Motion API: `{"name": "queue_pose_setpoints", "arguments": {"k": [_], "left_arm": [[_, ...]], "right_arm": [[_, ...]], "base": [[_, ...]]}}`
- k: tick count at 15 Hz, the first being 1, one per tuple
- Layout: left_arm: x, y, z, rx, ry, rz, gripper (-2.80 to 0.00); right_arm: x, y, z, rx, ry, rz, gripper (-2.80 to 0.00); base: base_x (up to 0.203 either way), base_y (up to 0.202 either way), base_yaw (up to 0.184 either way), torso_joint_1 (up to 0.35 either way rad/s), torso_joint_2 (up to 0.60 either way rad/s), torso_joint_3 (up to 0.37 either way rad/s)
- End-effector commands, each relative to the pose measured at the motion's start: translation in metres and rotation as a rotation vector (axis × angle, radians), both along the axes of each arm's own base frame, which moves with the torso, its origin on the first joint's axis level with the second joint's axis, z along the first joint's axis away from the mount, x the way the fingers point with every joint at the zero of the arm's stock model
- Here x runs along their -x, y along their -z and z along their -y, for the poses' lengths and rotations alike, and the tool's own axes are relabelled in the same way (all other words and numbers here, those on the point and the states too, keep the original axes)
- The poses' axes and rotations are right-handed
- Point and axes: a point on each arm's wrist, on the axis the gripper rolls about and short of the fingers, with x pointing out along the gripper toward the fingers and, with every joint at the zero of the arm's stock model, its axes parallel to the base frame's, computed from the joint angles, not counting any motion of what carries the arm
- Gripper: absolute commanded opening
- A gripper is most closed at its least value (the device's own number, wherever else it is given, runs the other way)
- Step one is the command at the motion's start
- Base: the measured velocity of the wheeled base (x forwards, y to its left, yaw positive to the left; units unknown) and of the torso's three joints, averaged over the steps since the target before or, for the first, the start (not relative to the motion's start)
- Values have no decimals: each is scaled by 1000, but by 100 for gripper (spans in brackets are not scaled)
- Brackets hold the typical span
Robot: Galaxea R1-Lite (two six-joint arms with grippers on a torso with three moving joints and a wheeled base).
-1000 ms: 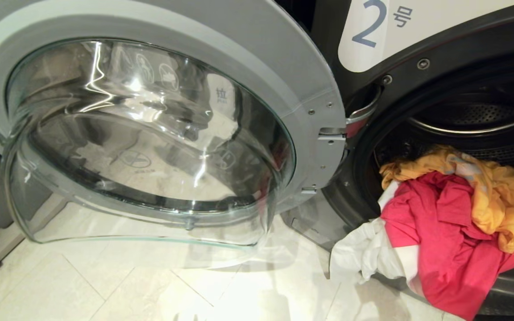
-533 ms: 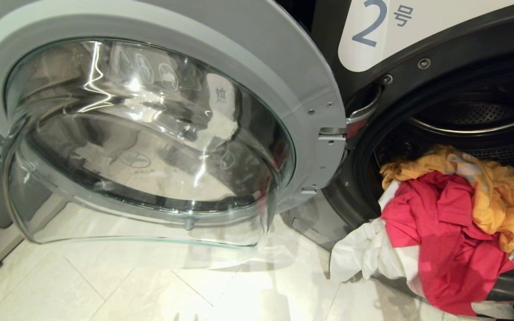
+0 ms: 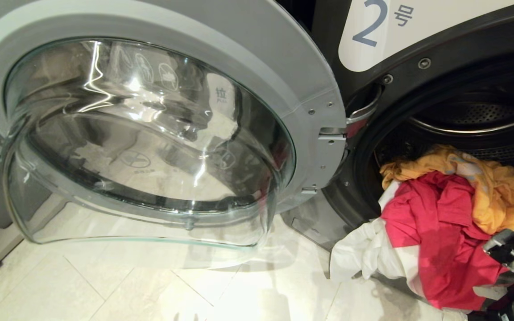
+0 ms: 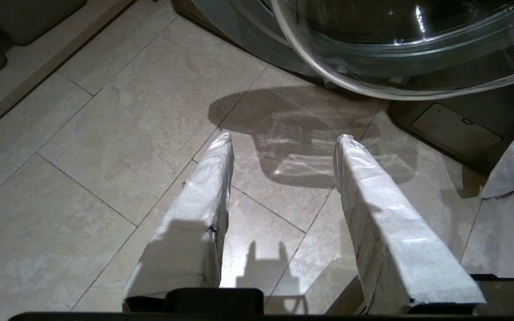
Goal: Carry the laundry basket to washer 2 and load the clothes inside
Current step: Place the clothes into the washing machine
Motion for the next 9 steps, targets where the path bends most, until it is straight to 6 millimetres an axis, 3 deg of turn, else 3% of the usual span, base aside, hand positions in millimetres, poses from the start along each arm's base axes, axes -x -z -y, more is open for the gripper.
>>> {"name": "queue_pose_setpoints", "arguments": {"k": [1, 5, 9], "left_arm": [[-1, 2, 0, 0, 0, -9, -280], [-1, 2, 0, 0, 0, -9, -280], [-1, 2, 0, 0, 0, -9, -280]], "right_arm": [[-6, 14, -6, 18, -29, -19, 0], [-29, 42, -22, 90, -52, 6, 0], [-57, 49, -28, 214, 74, 119, 0]], "base": [[0, 0, 0, 0, 0, 0], [0, 0, 0, 0, 0, 0], [0, 0, 0, 0, 0, 0]]}}
